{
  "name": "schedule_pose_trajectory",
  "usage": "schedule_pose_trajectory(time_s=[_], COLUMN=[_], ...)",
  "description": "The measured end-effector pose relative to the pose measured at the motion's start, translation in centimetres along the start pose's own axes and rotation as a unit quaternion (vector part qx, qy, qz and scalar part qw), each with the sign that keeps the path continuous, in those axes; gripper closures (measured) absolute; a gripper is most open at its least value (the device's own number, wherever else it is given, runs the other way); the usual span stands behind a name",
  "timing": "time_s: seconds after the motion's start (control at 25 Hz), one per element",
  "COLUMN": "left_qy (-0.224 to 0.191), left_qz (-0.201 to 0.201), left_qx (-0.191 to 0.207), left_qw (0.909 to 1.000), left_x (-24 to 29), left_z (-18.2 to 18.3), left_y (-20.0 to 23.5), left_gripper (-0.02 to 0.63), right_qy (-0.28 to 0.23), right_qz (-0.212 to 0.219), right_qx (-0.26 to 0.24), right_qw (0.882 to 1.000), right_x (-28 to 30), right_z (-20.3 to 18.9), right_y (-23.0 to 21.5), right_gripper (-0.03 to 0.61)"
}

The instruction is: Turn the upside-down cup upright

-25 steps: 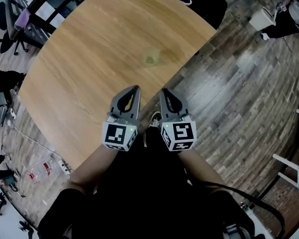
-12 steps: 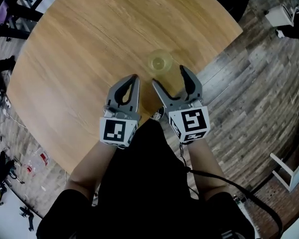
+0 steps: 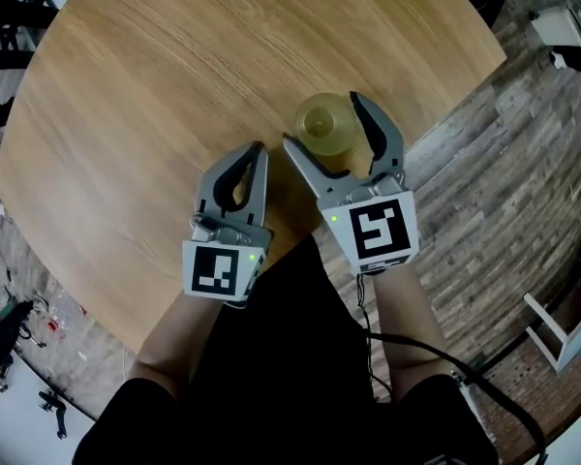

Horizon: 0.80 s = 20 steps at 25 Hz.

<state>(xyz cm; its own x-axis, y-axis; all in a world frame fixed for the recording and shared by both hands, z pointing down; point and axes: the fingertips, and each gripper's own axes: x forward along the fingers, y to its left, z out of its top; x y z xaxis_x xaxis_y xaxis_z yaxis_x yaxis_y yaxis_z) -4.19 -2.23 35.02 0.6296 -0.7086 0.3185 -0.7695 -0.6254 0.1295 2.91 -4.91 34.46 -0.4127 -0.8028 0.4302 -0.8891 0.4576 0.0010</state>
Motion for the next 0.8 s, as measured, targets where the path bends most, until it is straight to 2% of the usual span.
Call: schedule_pose_trajectory(time_s=[0.16, 0.24, 0.28, 0.36, 0.44, 0.64, 0.8], left_qy=[-0.003, -0.004, -0.002, 0.007, 0.006, -0.030, -0.045], left_qz=[-0.011, -0.032, -0.050, -0.086, -0.104, -0.125, -0.146], left_qx=[0.027, 0.049, 0.064, 0.097, 0.123, 0.169, 0.175], left_qw=[0.9996, 0.9983, 0.9967, 0.9915, 0.9869, 0.9772, 0.9728], left_x=[0.4, 0.7, 0.8, 1.4, 2.2, 4.2, 4.7], left_z=[-0.5, -0.7, -0.9, -1.2, -1.0, 0.3, 0.7], left_y=[-0.4, -1.1, -1.7, -3.0, -3.9, -5.2, -5.8], left_gripper=[0.604, 0.604, 0.579, 0.447, 0.357, 0.247, 0.233], right_qy=[-0.011, -0.018, -0.022, -0.029, -0.036, -0.050, -0.054], right_qz=[-0.002, -0.003, -0.002, 0.004, 0.015, 0.056, 0.081], right_qx=[0.000, 0.011, 0.015, 0.023, 0.029, 0.039, 0.045], right_qw=[1.000, 1.000, 1.000, 0.999, 0.999, 0.996, 0.994], right_x=[0.3, 0.1, -0.1, -0.6, -1.2, -2.7, -3.2], right_z=[0.2, 0.5, 0.8, 1.6, 2.6, 4.9, 5.5], right_y=[-0.1, -0.3, -0.3, -0.3, -0.1, 1.4, 2.7], right_gripper=[0.229, 0.229, 0.229, 0.229, 0.229, 0.229, 0.229])
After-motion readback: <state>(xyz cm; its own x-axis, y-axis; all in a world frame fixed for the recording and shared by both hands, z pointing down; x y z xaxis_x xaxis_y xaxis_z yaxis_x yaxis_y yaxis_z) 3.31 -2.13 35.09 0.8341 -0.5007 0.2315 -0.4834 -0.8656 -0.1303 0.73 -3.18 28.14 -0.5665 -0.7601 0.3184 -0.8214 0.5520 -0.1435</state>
